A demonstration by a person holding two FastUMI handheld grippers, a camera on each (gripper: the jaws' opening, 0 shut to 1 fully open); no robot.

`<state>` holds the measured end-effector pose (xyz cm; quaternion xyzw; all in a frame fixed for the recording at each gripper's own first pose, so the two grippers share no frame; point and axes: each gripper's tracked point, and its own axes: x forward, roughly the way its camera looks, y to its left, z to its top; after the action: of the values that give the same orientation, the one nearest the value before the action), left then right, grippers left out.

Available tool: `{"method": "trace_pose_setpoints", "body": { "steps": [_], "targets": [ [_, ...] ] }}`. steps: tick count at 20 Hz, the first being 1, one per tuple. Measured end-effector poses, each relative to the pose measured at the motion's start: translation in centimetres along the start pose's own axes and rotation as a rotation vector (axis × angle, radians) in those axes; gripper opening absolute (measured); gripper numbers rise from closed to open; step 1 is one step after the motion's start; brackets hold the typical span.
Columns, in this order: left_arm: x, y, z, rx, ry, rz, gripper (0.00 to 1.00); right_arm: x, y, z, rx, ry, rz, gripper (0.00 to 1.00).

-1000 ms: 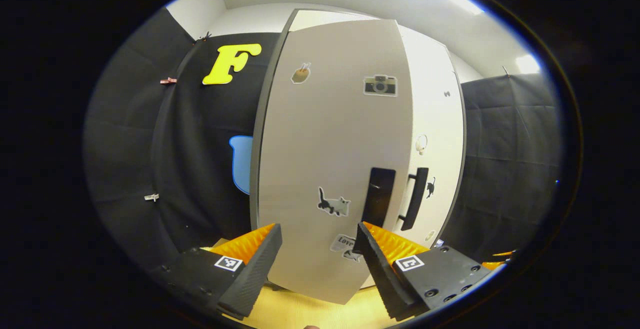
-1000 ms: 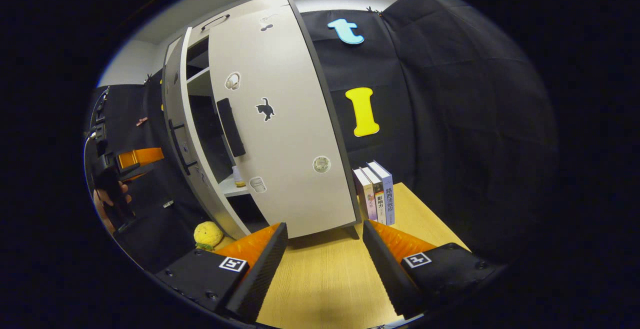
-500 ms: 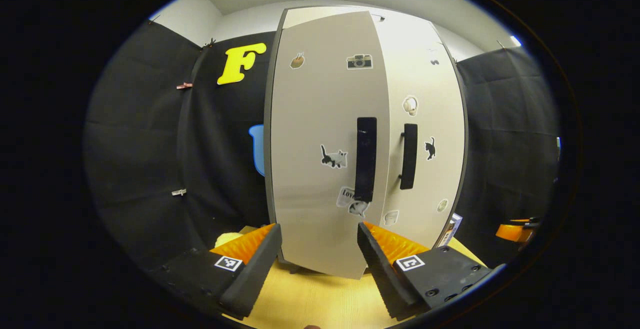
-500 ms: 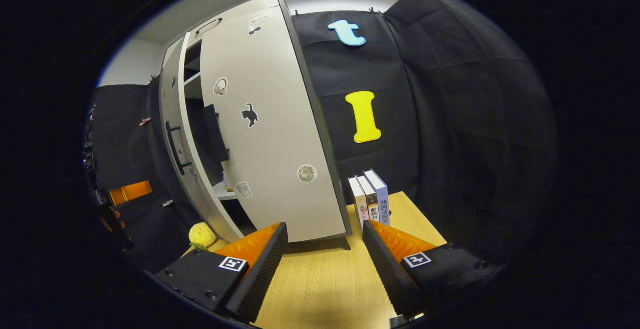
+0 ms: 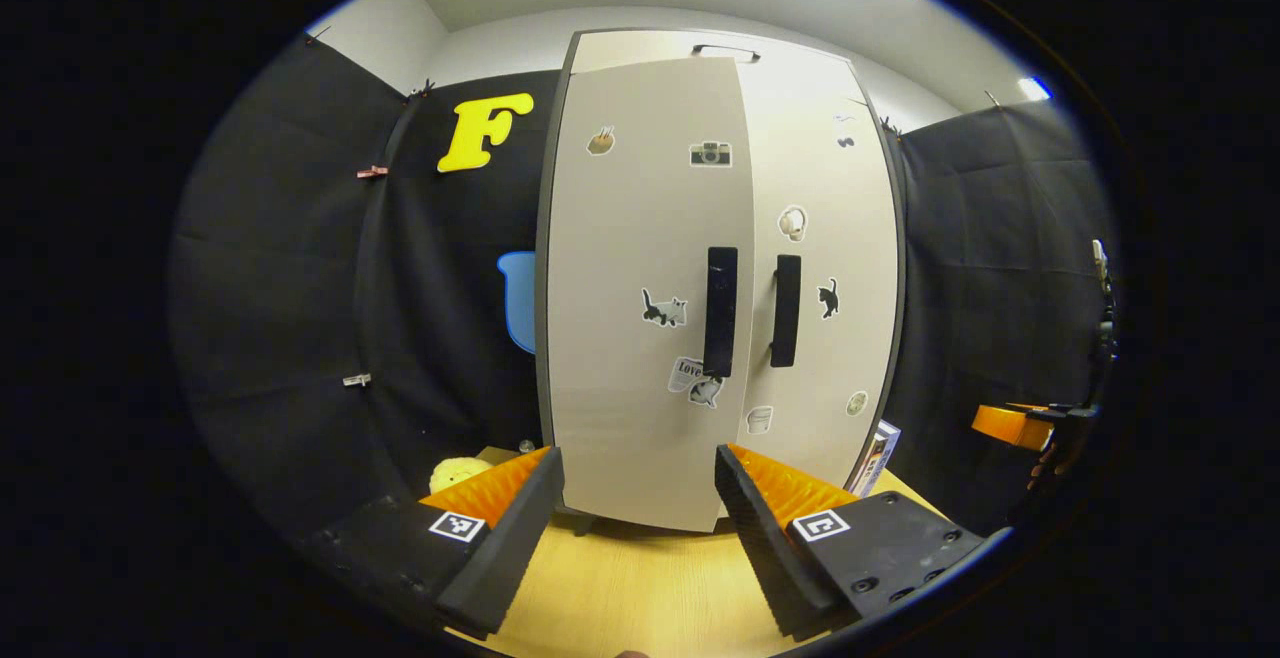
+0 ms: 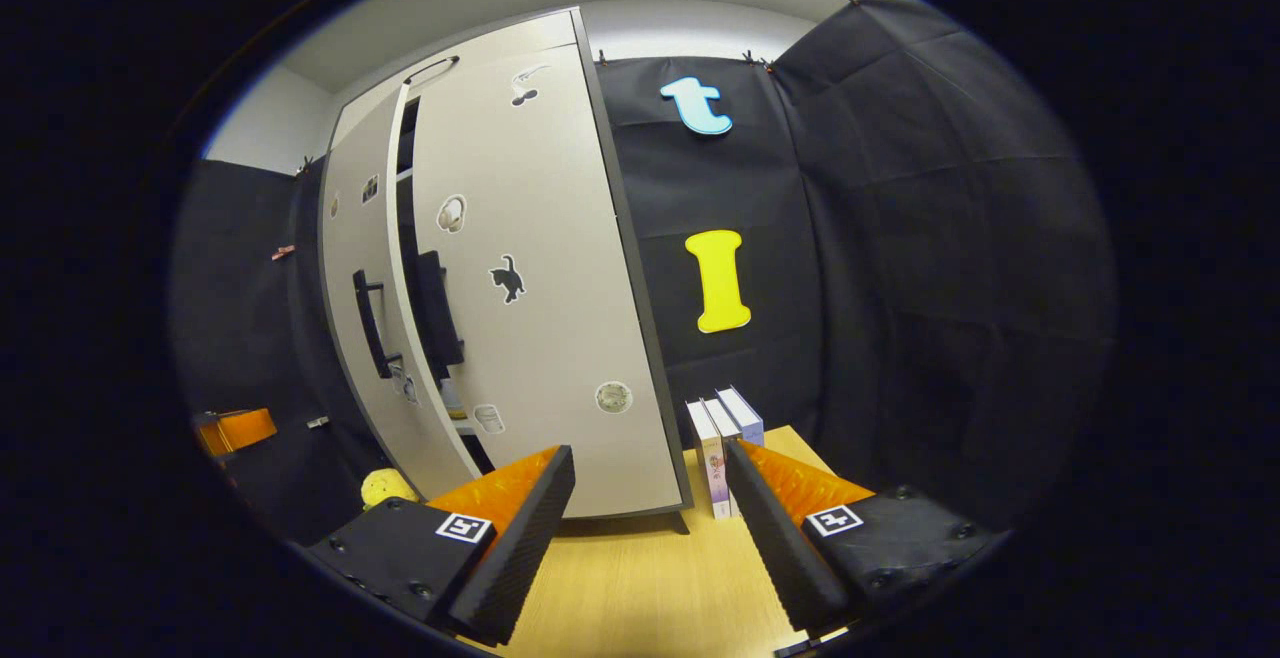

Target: Grab one shoe with the right hand and put it into the shoe cabinet, grab the other shoe with the left hand and put it into the shoe cabinet; then close the right door with the right hand and the left door with the left hand.

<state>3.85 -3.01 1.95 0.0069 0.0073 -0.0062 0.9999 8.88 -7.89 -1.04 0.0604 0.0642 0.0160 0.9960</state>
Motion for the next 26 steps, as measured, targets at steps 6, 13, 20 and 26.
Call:
{"method": "trace_pose_setpoints", "body": {
  "steps": [6, 13, 20, 26],
  "targets": [
    [-2.2, 1.2, -1.1, -0.004, -0.018, -0.039, 0.95, -4.0, 1.9, -1.7, -0.057, 0.016, -0.022, 0.98],
    [-5.6, 2.8, -5.0, -0.007, 0.043, -0.074, 0.94, -7.7, 5.5, -4.3, -0.062, 0.046, -0.008, 0.98],
    [-7.6, 5.6, -4.4, 0.010, 0.010, -0.044, 0.95, -9.2, 8.1, -4.3, -0.080, 0.037, 0.028, 0.98],
    [-8.3, 7.0, -5.9, -0.007, 0.025, -0.038, 0.95, -9.7, 9.8, -5.9, -0.079, 0.053, 0.045, 0.98]
  ]
}}
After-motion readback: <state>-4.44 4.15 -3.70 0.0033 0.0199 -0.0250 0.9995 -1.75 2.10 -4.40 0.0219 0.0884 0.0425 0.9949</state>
